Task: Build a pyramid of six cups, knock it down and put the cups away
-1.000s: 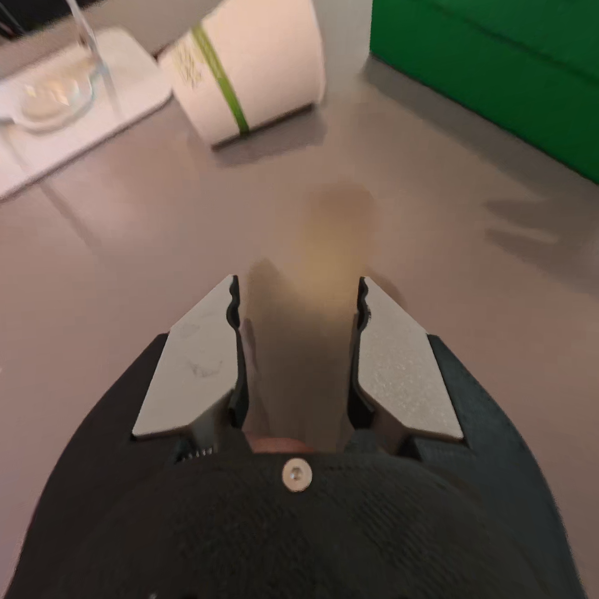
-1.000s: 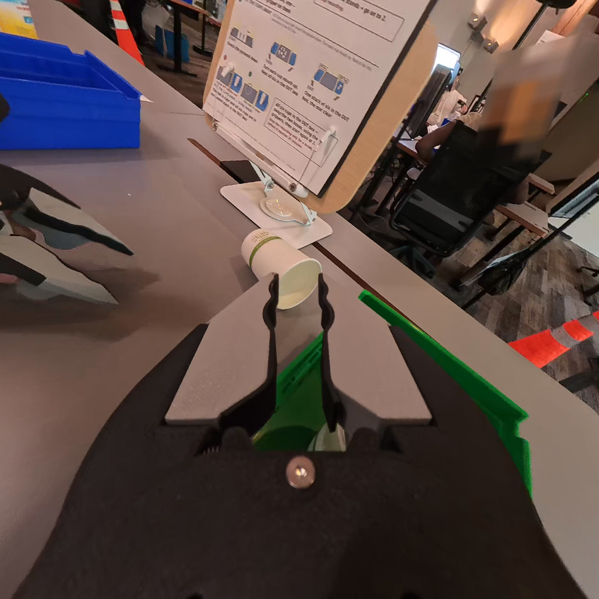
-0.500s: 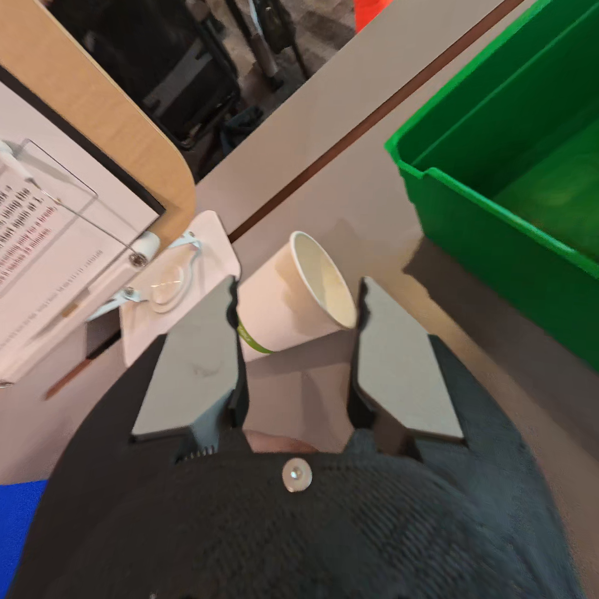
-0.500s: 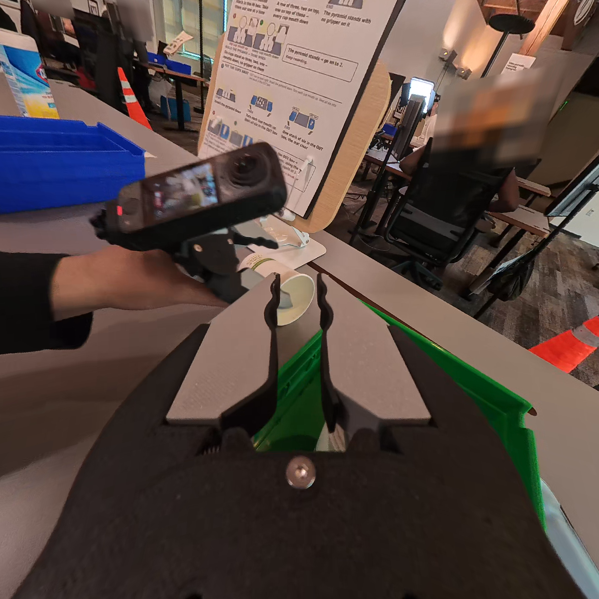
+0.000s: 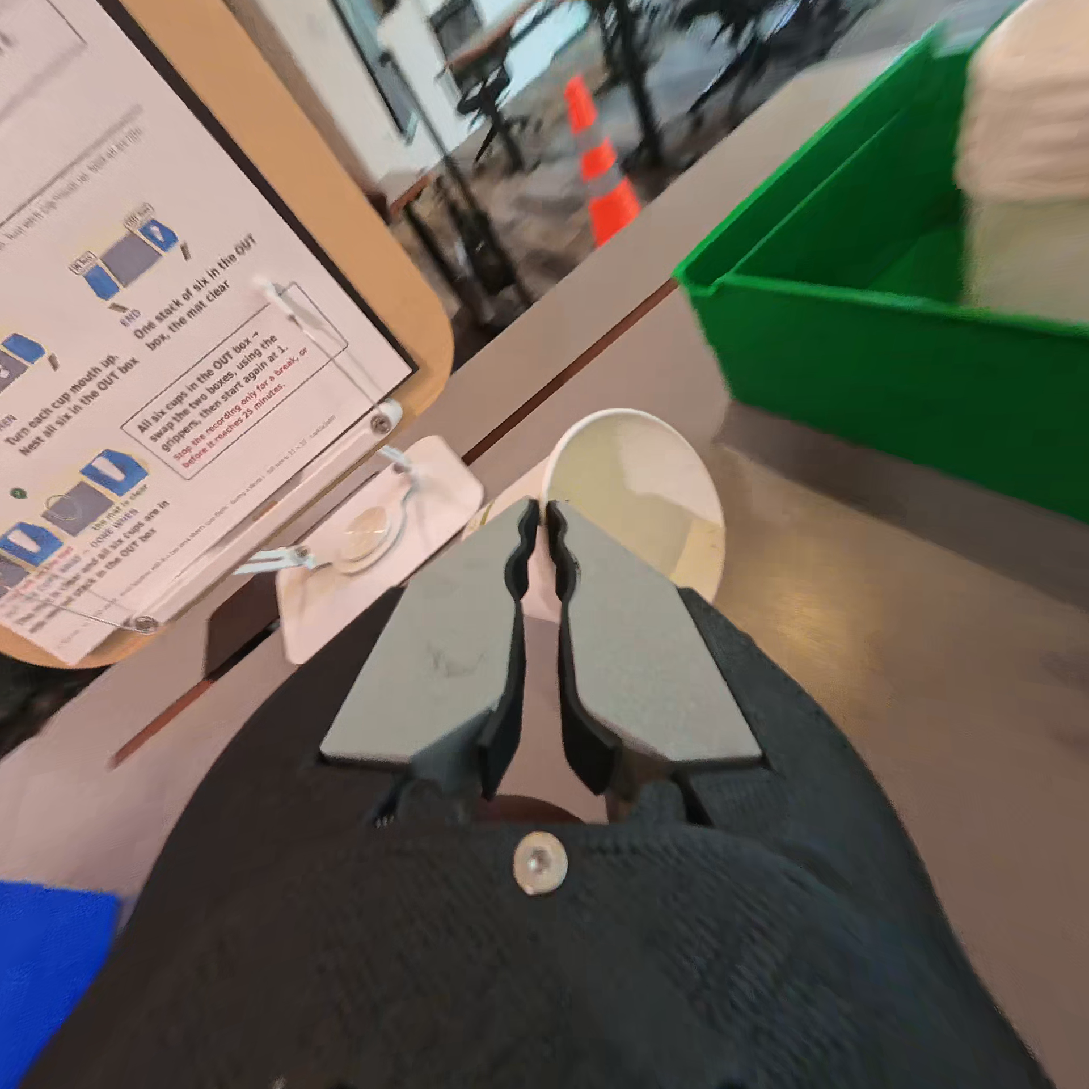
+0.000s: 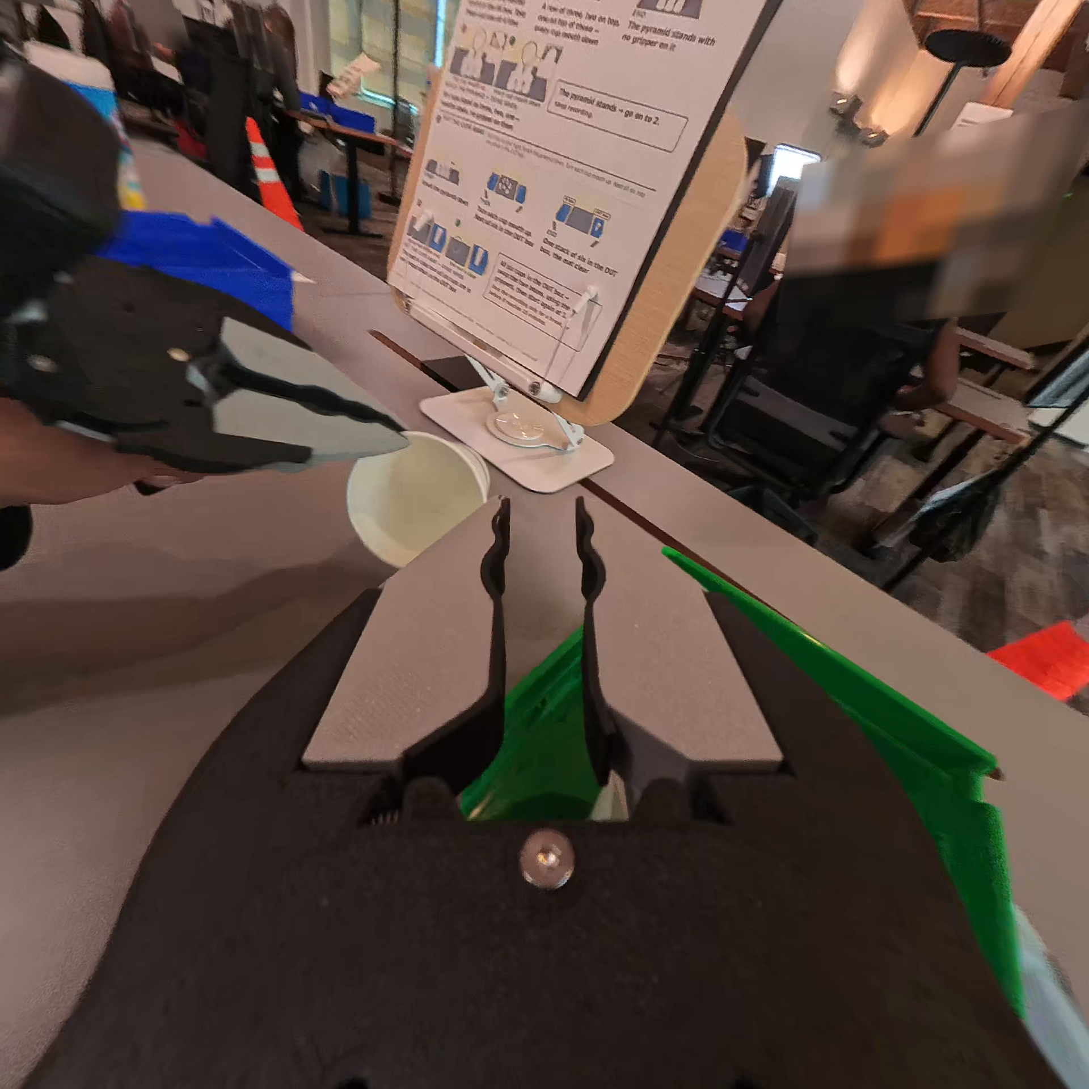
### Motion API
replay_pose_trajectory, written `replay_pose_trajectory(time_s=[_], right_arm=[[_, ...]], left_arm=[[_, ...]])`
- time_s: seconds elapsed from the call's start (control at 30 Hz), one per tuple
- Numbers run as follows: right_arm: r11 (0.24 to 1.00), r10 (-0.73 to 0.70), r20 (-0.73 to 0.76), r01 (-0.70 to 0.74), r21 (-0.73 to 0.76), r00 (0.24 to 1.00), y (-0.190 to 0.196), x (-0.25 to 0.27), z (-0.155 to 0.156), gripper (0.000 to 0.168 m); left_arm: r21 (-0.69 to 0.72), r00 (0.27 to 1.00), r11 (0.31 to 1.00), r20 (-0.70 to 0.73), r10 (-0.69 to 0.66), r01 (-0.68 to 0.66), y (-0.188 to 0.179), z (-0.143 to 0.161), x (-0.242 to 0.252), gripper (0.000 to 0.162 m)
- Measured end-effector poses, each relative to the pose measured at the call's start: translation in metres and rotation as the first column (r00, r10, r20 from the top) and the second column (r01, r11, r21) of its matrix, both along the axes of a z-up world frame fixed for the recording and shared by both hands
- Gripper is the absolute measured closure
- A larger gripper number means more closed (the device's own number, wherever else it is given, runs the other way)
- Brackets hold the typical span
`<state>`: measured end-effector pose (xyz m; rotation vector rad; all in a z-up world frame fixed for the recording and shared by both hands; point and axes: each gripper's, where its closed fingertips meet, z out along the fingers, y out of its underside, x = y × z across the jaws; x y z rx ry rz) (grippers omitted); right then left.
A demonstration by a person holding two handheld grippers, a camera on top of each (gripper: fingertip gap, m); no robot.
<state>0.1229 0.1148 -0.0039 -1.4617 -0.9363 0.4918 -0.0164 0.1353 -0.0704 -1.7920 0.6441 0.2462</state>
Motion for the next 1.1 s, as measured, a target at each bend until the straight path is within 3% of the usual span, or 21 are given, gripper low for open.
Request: replay_pose_trajectory(time_s=[0.13, 0.23, 0.33, 0.5, 0.67, 1.0, 1.1], right_arm=[[0.982, 0.171, -0.108, -0.178, -0.06, 0.979, -0.019, -0.007, 0.01, 0.14], [0.923, 0.35, -0.185, -0.371, -0.101, 0.919, -0.044, -0.015, 0.017, 0.139], [0.807, 0.533, -0.237, -0.573, -0.147, 0.812, -0.076, -0.025, 0.017, 0.139], [0.644, 0.689, -0.245, -0.732, -0.222, 0.682, -0.114, -0.044, 0.004, 0.136], [0.651, 0.714, -0.125, -0.719, -0.242, 0.689, -0.126, -0.061, -0.019, 0.134], [0.405, 0.79, -0.325, -0.84, -0.36, 0.52, -0.152, -0.057, -0.015, 0.13], [0.31, 0.827, -0.343, -0.871, -0.382, 0.445, -0.167, -0.055, -0.017, 0.152]], left_arm=[[0.062, 0.945, 0.977, 0.247, -0.214, 0.205, -0.073, 0.032, 0.005, 0.162], [0.185, 0.83, 0.913, 0.382, -0.407, 0.363, -0.129, 0.055, 0.006, 0.161], [0.319, 0.738, 0.808, 0.336, -0.585, 0.495, -0.186, 0.066, 0.004, 0.162], [0.335, 0.67, 0.73, 0.293, -0.682, 0.596, -0.238, 0.067, 0.003, 0.161], [0.386, 0.625, 0.666, 0.244, -0.741, 0.638, -0.256, 0.088, 0.014, 0.162], [0.44, 0.63, 0.628, 0.163, -0.759, 0.643, -0.255, 0.099, 0.026, 0.162], [0.446, 0.649, 0.642, 0.164, -0.743, 0.623, -0.25, 0.099, 0.025, 0.161]])
